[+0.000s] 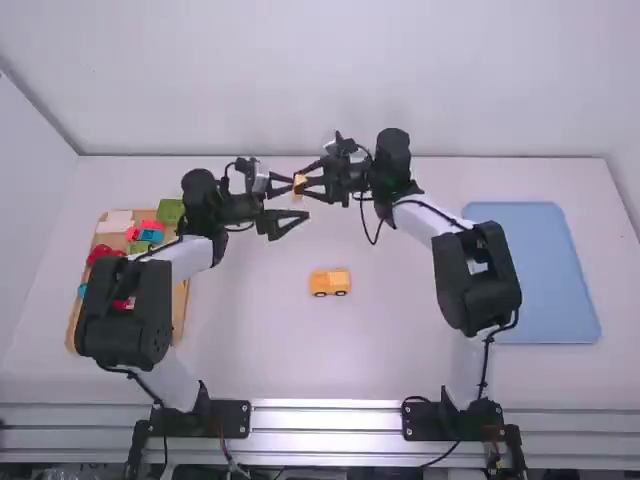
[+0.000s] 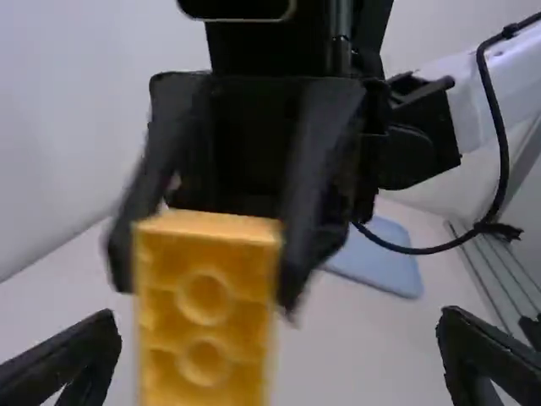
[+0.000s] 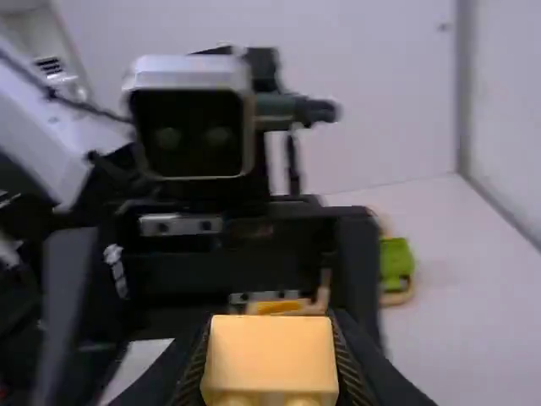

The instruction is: Assemble lego blocks to make yellow taxi

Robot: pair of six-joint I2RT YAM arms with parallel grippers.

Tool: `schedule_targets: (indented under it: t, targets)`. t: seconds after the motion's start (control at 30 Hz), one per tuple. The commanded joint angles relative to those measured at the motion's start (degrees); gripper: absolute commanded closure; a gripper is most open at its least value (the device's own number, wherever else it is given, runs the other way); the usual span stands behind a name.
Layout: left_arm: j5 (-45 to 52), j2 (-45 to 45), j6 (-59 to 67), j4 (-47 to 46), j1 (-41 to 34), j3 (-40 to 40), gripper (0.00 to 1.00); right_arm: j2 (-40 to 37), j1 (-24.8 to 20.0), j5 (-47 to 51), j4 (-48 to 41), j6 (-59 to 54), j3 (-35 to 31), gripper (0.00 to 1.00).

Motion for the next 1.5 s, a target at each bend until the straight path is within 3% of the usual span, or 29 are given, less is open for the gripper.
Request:
schedule_targets:
  t: [0.0,0.13,0.2,0.33,0.4,0.53,0.73,0.9,1.23,1.47]
  targets:
    - [0.26,0.24,0.04,0.28,-0.11,1.03,0.01,0.33,-1.16,10.40,0.13,2.32,1.49,0.96]
    - [-1.90,0.24,0.04,-1.70,-0.11,1.03,0.01,-0.07,-2.19,17.20,-2.14,2.25,1.51,0.98]
    - [-5.75,0.24,0.04,-3.85,-0.04,1.03,0.01,-1.09,-2.54,22.93,-7.41,0.81,1.62,0.98]
    - [-10.58,0.24,0.04,-5.97,-0.04,1.01,0.01,-4.76,-1.79,37.44,-27.39,-8.41,3.93,0.96]
    - [-10.93,0.24,0.09,-8.26,-0.02,1.01,0.01,-6.86,0.00,50.99,-42.95,-14.38,7.39,0.93]
    - [-12.41,0.24,5.99,-13.33,0.70,1.01,0.01,-7.32,3.10,69.83,-64.61,-17.57,13.20,0.96]
    - [-26.91,0.04,15.28,-21.00,0.17,1.36,0.01,-5.73,5.07,68.15,-81.74,-20.02,13.68,0.96]
    - [-32.59,-2.86,17.90,-26.25,0.26,2.21,0.01,-2.34,6.27,67.87,-86.40,-22.34,13.70,0.96]
    - [-66.71,-28.59,17.53,-55.45,0.26,0.57,0.01,-1.16,13.84,67.87,-85.79,-32.11,16.09,0.96]
    - [-81.46,-45.00,10.16,-58.05,0.26,-7.50,0.01,-1.16,18.88,67.87,-85.55,-39.36,17.94,0.96]
